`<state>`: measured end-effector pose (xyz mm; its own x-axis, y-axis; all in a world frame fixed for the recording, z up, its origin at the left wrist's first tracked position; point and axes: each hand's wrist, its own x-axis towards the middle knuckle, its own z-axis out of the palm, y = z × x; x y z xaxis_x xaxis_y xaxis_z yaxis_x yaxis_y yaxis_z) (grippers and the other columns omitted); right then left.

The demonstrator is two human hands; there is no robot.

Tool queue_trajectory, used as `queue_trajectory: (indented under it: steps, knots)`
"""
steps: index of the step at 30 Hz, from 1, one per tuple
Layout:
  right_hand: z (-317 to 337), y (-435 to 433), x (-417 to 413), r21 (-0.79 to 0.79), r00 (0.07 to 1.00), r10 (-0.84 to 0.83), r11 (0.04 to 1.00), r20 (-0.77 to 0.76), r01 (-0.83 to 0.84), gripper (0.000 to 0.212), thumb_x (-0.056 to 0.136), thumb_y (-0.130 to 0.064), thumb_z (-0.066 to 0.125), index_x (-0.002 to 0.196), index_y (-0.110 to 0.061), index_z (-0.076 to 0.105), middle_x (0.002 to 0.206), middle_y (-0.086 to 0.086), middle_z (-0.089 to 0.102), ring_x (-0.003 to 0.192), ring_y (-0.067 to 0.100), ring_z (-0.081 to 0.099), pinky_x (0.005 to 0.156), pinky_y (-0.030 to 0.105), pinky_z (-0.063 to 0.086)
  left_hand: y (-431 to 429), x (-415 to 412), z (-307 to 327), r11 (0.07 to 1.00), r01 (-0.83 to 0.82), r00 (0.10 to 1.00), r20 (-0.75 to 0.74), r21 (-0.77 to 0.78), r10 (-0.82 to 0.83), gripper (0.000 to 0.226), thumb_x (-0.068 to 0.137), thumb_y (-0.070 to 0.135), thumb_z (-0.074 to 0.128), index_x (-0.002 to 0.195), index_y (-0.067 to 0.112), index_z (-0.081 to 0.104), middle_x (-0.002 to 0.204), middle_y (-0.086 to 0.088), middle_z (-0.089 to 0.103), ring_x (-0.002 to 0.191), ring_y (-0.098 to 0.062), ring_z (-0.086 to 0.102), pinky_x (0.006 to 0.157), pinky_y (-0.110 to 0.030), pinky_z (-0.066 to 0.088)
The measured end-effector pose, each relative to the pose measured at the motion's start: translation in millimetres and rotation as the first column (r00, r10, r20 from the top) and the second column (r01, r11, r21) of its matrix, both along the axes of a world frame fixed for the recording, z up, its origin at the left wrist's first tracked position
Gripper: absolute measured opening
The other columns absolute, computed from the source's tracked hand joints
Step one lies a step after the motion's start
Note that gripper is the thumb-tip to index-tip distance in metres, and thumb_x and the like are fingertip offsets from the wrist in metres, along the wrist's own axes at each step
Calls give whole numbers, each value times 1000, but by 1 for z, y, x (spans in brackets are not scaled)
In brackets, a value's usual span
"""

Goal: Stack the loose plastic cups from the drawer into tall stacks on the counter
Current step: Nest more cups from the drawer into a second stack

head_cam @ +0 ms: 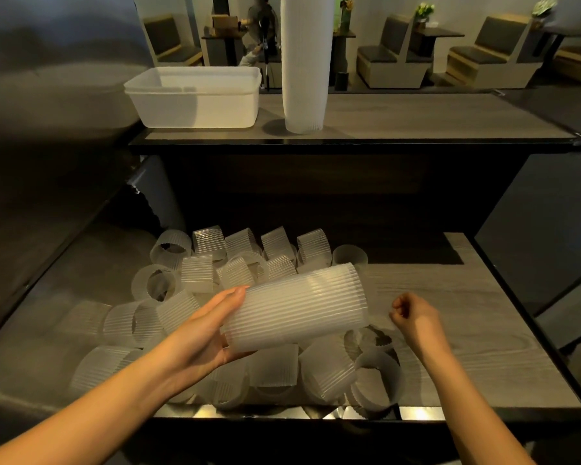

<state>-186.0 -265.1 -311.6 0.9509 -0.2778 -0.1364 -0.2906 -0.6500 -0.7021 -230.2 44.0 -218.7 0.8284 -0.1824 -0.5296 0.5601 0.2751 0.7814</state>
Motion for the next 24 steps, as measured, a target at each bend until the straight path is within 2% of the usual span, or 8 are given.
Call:
queue_trajectory:
  steps: [4,9,13,16,19,21,24]
  knots:
    - [6,-6,-1,-33,999,-33,999,25,34,6,88,-8,53,92,-11,55,90,9,55,78,20,53,66,29,42,1,0,0,1000,-2,1000,2,-5,2,47,69,34,62,114,18,63,127,-12,55,114,-31,54,86,-43,51]
    - [11,-14,1,-147,996,-94,985,1,93,9,87,-10,56,96,-11,57,90,7,54,78,21,53,66,31,42,2,1,0,1000,4,1000,8,-3,-4,49,70,34,62,116,17,62,128,-12,54,116,-32,53,87,-43,51]
    - [20,-21,0,-167,985,-158,972,73,168,11,87,-10,56,99,-9,58,91,7,54,81,20,51,69,31,40,1,3,1,1000,-1,1000,3,-6,1,47,70,34,62,114,17,63,127,-12,55,115,-32,54,88,-43,51]
    - [34,-24,-2,-5,957,-237,970,168,242,17,87,-10,56,104,-10,58,94,6,56,87,18,52,77,33,42,2,4,0,1000,1,1000,4,-15,0,48,70,34,62,116,17,62,127,-11,56,115,-31,54,86,-43,51]
    - [50,-21,-6,192,931,-279,952,235,237,16,87,-12,56,103,-13,58,94,6,57,86,20,54,75,33,42,1,5,1,1000,-1,1000,7,-20,2,47,70,33,62,115,16,63,126,-12,56,115,-32,54,86,-43,51]
    - [58,-17,-8,331,921,-280,925,272,183,12,86,-13,58,98,-17,59,92,5,59,84,21,56,71,30,43,0,6,1,1000,-10,1000,-2,-22,10,46,71,32,61,114,16,63,126,-13,56,115,-32,54,88,-43,51]
    - [71,-7,-13,562,921,-250,826,298,42,12,86,-11,58,89,-22,61,85,-1,61,80,15,58,66,21,47,-1,7,0,1000,-8,1000,0,-30,8,50,70,33,61,117,15,61,129,-13,55,117,-32,54,88,-43,51]
